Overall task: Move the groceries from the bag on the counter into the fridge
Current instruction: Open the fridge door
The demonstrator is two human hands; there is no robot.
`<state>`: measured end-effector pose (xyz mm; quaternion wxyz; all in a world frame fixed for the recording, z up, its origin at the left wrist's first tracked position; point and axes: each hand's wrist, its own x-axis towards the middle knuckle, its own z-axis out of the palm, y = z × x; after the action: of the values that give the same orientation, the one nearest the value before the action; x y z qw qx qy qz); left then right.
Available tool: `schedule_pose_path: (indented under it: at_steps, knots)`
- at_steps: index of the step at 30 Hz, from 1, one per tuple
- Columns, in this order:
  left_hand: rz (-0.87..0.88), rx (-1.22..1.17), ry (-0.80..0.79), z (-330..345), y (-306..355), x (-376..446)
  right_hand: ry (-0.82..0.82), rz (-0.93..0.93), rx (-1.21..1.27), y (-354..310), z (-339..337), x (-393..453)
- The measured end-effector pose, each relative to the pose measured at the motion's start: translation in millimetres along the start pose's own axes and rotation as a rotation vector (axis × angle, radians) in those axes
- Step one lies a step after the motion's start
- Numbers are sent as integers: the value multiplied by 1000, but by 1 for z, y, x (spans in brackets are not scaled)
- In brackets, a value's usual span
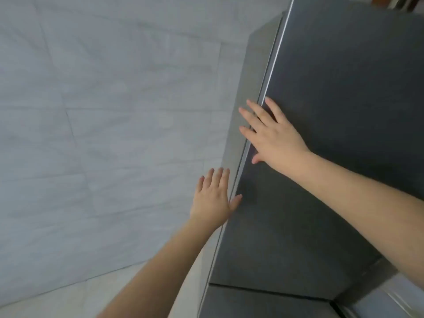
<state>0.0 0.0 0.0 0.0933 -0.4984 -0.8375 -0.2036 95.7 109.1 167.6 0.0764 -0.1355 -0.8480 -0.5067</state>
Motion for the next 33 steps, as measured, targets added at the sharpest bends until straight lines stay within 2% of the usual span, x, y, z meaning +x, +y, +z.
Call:
schedule_pose_path:
  at_steps: [5, 10, 21, 26, 33]
  knots:
    - [-4, -111, 105, 5, 28, 24, -4, -63, -38, 4, -5, 7]
    - [-92, -322, 9, 4, 37, 34, 11, -63, -11, 3, -5, 6]
    - [-71, -382, -60, -8, 26, 28, -40, -6, 20, -5, -21, -1]
    - [27, -341, -78, -16, 30, -5, -27, -2, 40, -7, -41, -34]
    - [200, -297, -18, -28, 42, -64, -49, 57, 126, -17, -79, -95]
